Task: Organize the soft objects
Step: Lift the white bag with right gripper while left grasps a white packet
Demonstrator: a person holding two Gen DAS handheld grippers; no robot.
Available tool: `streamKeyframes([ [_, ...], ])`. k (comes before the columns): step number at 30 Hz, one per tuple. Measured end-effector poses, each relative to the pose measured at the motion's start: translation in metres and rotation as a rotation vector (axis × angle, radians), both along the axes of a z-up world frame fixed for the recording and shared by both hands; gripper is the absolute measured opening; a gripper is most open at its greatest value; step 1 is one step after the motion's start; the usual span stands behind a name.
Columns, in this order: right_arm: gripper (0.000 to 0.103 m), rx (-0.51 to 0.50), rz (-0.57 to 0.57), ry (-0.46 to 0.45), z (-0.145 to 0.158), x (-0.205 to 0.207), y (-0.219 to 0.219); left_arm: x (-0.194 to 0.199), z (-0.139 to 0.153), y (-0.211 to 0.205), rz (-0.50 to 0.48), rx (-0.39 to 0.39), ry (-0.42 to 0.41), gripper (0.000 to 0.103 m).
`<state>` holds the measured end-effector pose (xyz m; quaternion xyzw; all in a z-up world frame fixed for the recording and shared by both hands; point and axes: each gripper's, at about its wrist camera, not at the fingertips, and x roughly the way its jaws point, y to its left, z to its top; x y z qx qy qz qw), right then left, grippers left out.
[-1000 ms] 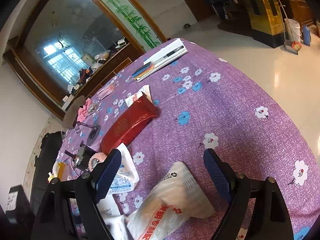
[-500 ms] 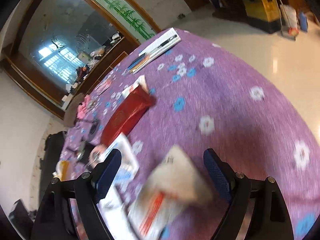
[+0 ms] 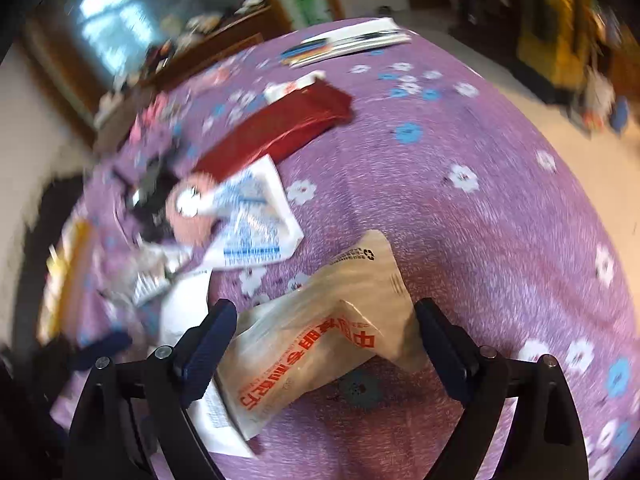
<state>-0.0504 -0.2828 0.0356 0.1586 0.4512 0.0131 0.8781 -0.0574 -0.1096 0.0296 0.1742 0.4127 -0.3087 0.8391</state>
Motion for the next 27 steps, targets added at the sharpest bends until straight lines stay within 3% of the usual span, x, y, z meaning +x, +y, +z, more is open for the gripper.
streamKeyframes([
  [4,0.086,-0.128,-0.045,-0.008,0.004,-0.004,-0.011,-0.009,-0.014,-0.022,-0.065,0.044,0.029,0.059],
  [7,0.087,-0.057,-0.092,-0.031,0.005,-0.016,-0.035,-0.022,-0.011,-0.027,-0.121,0.009,0.074,0.035],
  [9,0.087,0.013,-0.117,-0.035,0.004,-0.024,-0.047,-0.024,-0.009,-0.024,-0.135,-0.025,0.115,0.008],
  [16,0.088,0.149,-0.196,-0.069,-0.002,-0.075,-0.067,-0.034,-0.002,-0.001,-0.105,-0.119,0.165,0.008],
  [19,0.088,0.173,-0.157,-0.049,-0.003,-0.081,-0.059,-0.044,0.006,0.008,-0.111,-0.156,0.152,0.027],
  [21,0.088,0.170,-0.126,-0.033,-0.004,-0.072,-0.050,-0.054,0.011,0.007,-0.123,-0.145,0.095,0.065],
  [22,0.088,0.150,-0.118,-0.024,-0.004,-0.067,-0.045,-0.058,0.011,0.004,-0.128,-0.129,0.067,0.072],
  [24,0.090,0.122,-0.109,-0.013,-0.003,-0.058,-0.036,-0.067,0.004,-0.007,-0.150,-0.070,0.024,0.077],
  [27,0.090,0.068,-0.108,0.008,-0.003,-0.040,-0.025,-0.074,-0.019,-0.027,-0.176,0.029,0.038,0.079],
])
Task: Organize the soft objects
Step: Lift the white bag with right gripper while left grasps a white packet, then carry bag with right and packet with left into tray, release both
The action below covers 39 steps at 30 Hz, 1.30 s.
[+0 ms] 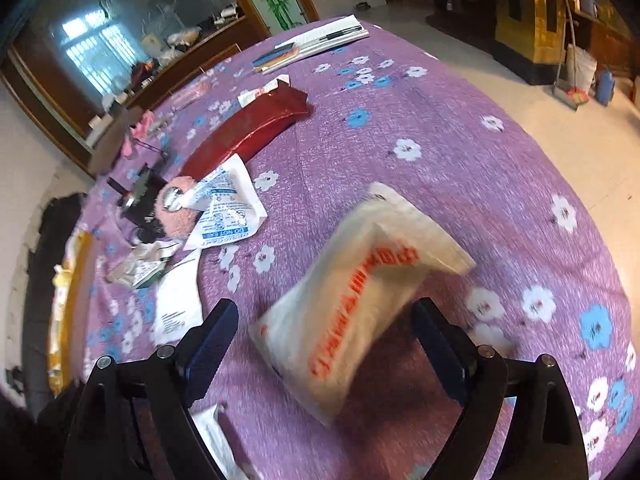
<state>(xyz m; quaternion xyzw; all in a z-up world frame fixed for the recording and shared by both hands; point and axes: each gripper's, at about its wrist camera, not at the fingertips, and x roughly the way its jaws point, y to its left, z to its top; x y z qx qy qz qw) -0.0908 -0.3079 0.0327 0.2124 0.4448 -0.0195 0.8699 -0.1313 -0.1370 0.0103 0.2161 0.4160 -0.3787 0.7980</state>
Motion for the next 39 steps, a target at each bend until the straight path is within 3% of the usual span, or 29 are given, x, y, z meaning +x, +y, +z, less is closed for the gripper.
streamKeyframes([
  [2,0.090,-0.050,0.006,0.010,-0.001,0.008,0.007,-0.002,0.000,-0.001,0.008,-0.024,0.002,0.069],
  [3,0.086,-0.073,0.015,0.014,-0.001,0.009,0.011,0.000,0.001,0.001,0.015,-0.043,0.031,0.054],
  [4,0.079,-0.106,0.025,0.020,-0.001,0.010,0.018,0.000,0.003,0.005,0.025,-0.049,0.029,0.048],
  [5,0.060,-0.152,0.039,0.020,0.000,0.009,0.023,0.000,0.005,0.009,0.033,-0.058,0.033,0.036],
  [6,0.053,-0.173,0.050,0.013,0.001,0.008,0.026,0.003,0.009,0.016,0.051,-0.079,0.043,0.019],
  [8,0.046,-0.136,0.084,0.005,0.004,0.002,0.027,0.007,0.014,0.031,0.074,-0.123,0.077,0.012],
  [11,0.039,-0.124,0.101,-0.022,0.008,-0.008,0.032,0.012,0.020,0.053,0.110,-0.186,0.101,0.010],
  [18,0.039,-0.056,0.137,-0.102,0.035,-0.034,0.043,0.010,0.032,0.108,0.186,-0.378,0.184,0.007],
  [22,0.039,-0.054,0.194,-0.138,0.053,-0.043,0.063,0.010,0.051,0.152,0.267,-0.488,0.167,0.007],
  [26,0.039,-0.069,0.288,-0.180,0.074,-0.043,0.101,0.004,0.073,0.207,0.380,-0.559,0.097,0.007],
  [33,0.039,-0.043,0.505,-0.200,0.096,-0.016,0.193,-0.006,0.091,0.328,0.687,-0.539,-0.052,0.008],
  [39,0.040,-0.036,0.651,-0.187,0.101,0.017,0.276,0.000,0.069,0.403,0.904,-0.494,-0.073,0.008],
])
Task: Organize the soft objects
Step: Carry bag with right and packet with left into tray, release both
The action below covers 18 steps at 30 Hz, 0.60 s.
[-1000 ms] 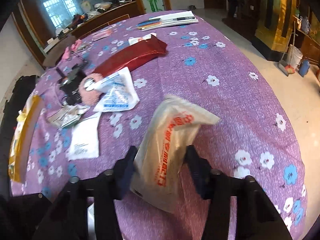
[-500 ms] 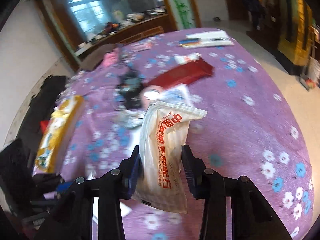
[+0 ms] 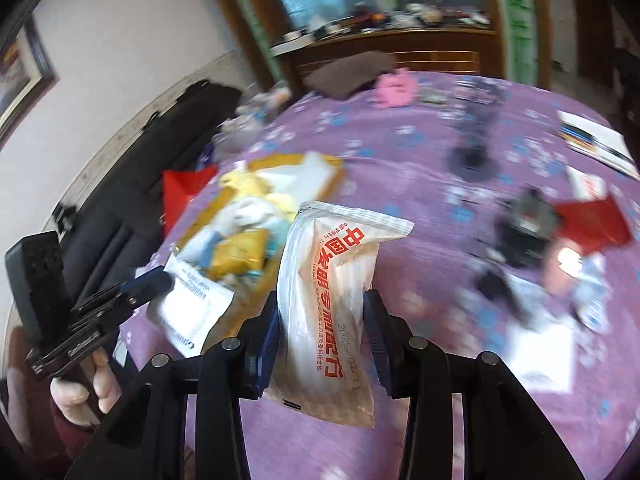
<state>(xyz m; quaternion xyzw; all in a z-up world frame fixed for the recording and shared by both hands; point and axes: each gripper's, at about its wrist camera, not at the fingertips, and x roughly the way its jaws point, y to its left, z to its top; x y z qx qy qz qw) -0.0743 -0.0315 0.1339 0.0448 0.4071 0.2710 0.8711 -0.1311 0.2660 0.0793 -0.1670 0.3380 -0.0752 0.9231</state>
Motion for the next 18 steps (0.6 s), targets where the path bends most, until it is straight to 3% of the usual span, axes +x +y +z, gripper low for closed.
streamKeyframes([
  [8,0.040,-0.068,0.084,0.046,-0.021,0.065,0.102,0.008,-0.035,0.040,0.129,0.000,0.074,0.009],
  [10,0.040,-0.096,0.087,0.058,-0.027,0.083,0.121,0.004,-0.037,0.041,0.141,0.019,0.075,0.015],
  [14,0.040,-0.188,0.067,0.046,-0.042,0.117,0.164,0.000,-0.037,0.033,0.143,0.081,0.058,0.049],
  [18,0.046,-0.237,0.050,0.034,-0.055,0.149,0.195,-0.005,-0.029,0.028,0.179,0.138,0.036,0.053],
])
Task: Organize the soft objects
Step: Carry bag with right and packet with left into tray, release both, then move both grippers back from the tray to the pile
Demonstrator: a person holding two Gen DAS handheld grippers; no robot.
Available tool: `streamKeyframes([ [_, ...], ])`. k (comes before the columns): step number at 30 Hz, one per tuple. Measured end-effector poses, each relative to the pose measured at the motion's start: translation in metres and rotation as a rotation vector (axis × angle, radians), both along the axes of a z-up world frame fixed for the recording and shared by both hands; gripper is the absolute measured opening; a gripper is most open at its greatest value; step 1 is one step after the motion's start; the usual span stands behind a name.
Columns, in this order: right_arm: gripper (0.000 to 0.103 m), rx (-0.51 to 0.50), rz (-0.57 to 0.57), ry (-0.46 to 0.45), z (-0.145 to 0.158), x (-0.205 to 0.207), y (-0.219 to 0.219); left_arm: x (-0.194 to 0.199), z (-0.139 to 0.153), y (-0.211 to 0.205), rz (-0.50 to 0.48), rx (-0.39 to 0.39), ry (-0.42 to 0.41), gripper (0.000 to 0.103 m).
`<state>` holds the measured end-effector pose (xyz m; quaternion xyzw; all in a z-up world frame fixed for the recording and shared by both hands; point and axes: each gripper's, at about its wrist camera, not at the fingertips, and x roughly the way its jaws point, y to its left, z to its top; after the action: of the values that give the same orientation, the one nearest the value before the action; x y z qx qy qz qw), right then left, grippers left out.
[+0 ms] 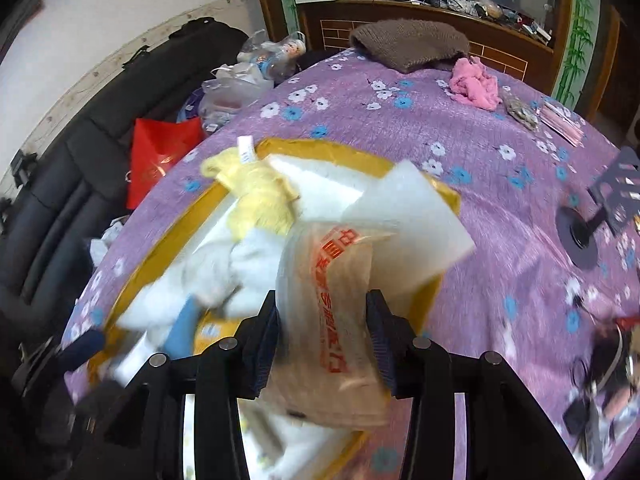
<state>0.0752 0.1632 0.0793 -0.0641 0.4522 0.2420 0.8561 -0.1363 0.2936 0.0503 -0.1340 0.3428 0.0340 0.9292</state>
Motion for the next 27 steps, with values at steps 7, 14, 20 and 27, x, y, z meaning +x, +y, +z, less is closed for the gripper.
streamKeyframes([
  [7,0.073,0.119,-0.028,-0.009,0.012,0.004,-0.008,-0.001,0.010,0.000,0.089,0.094,-0.005,0.064],
  [14,0.079,0.191,-0.015,-0.095,0.026,-0.039,-0.031,-0.002,0.015,-0.011,0.120,0.158,0.013,0.064],
  [20,0.080,0.189,0.000,-0.148,0.026,-0.084,-0.059,-0.004,0.024,-0.029,0.126,0.196,0.014,0.064],
  [27,0.083,0.159,-0.004,-0.196,0.021,-0.130,-0.094,-0.008,0.036,-0.062,0.098,0.262,-0.002,0.064],
])
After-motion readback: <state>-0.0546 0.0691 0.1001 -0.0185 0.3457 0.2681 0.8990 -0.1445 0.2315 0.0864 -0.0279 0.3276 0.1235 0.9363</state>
